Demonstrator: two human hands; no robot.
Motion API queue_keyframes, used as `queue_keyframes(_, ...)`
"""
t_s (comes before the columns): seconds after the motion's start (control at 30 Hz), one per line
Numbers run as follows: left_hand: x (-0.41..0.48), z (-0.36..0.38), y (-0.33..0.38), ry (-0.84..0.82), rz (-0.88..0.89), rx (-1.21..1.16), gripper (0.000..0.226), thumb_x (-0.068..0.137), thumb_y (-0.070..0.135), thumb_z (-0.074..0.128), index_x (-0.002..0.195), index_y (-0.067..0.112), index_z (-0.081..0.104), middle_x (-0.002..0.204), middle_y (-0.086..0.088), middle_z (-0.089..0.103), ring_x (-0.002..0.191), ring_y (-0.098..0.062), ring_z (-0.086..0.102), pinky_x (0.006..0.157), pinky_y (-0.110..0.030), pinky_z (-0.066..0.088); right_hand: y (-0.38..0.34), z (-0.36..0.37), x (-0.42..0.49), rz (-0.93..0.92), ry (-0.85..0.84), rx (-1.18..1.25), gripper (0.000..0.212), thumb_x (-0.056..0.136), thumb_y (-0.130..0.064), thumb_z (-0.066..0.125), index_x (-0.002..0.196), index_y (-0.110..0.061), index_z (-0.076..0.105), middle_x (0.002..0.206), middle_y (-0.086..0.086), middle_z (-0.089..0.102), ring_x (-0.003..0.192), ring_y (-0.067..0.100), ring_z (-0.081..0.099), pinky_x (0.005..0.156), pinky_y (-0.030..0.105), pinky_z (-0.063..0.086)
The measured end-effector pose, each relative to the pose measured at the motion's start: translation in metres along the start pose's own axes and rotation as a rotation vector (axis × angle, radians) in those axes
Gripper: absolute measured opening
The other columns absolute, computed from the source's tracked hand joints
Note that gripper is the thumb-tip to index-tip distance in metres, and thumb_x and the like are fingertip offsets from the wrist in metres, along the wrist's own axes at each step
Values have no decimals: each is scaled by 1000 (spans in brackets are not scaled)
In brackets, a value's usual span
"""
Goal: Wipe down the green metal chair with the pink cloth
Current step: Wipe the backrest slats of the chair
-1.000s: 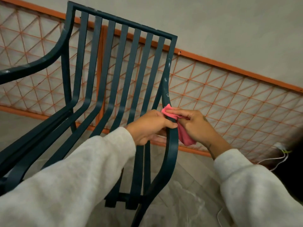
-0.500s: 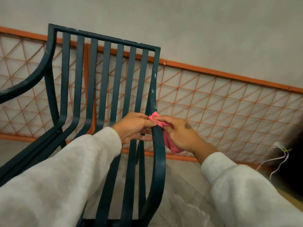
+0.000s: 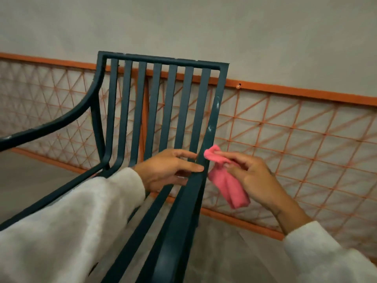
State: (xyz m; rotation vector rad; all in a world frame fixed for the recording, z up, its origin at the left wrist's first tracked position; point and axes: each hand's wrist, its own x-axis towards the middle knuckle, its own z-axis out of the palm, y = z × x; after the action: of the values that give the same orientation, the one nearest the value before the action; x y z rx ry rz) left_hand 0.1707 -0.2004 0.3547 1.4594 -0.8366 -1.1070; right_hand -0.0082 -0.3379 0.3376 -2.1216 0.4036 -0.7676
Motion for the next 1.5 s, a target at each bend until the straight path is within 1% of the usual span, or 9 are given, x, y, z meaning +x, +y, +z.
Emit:
queue_keyframes(0.13,16,4,-2,75,-17,-34,36,88,15,70,122,19,64,117,-12,71,98,-23,71,89,-42,58,17,-17,47,-121,39,-61,48,95,-5,57,117,-48,64,124,-29,61,117,-10,55,104,19,43)
queue_keyframes(0.27,27,5,-2,137,-50,-60,37,88,15,69,124,17,65,122,-15,68,104,-26,66,92,-41,55,22,-17,91,-218,-130,-204,51,97,1,50,122,-42,62,129,-29,52,119,-18,43,101,-5,23)
queue_keyframes(0.43,29,0,-2,128,-72,-56,40,88,16,70,127,18,62,119,-14,70,115,-31,65,91,-41,55,30,1,86,-300,-205,-227,54,92,11,44,129,-24,64,140,-13,55,128,-21,36,111,3,19)
queue_keyframes(0.5,28,0,0,119,-56,-15,36,87,16,70,123,20,65,117,-11,72,109,-28,68,89,-40,56,29,7,68,-318,-198,-187,54,91,10,46,129,-22,64,139,-12,57,131,-13,41,111,5,22)
queue_keyframes(0.67,27,0,2,72,-5,56,27,89,15,68,116,18,70,83,10,72,61,1,63,54,-17,48,28,15,38,-320,-189,-25,54,91,15,48,124,-24,68,132,-20,61,128,-9,48,109,9,31)
queue_keyframes(0.97,22,2,8,38,-19,-4,35,90,3,65,124,9,61,66,8,70,51,0,63,47,-16,49,27,21,57,-251,-109,-127,55,91,14,45,123,-23,69,135,-13,61,130,-8,45,112,9,26)
queue_keyframes(1.13,17,-2,6,-27,-2,58,36,88,7,68,122,18,66,99,1,73,64,0,66,55,-17,51,28,18,28,-212,-155,47,54,93,14,47,116,-27,72,127,-20,65,129,-3,50,114,18,31)
queue_keyframes(1.3,17,-4,3,19,-22,41,52,86,10,71,135,17,54,108,5,69,83,-4,72,60,-18,54,34,29,55,-69,-17,97,55,94,13,43,123,-25,69,138,-16,57,134,-7,41,120,27,25)
queue_keyframes(1.5,19,-8,0,-57,15,68,37,87,15,70,123,25,65,117,-4,70,102,-11,66,67,-20,54,26,59,0,-47,64,476,40,95,8,50,121,-17,68,133,-14,62,133,0,47,110,16,35)
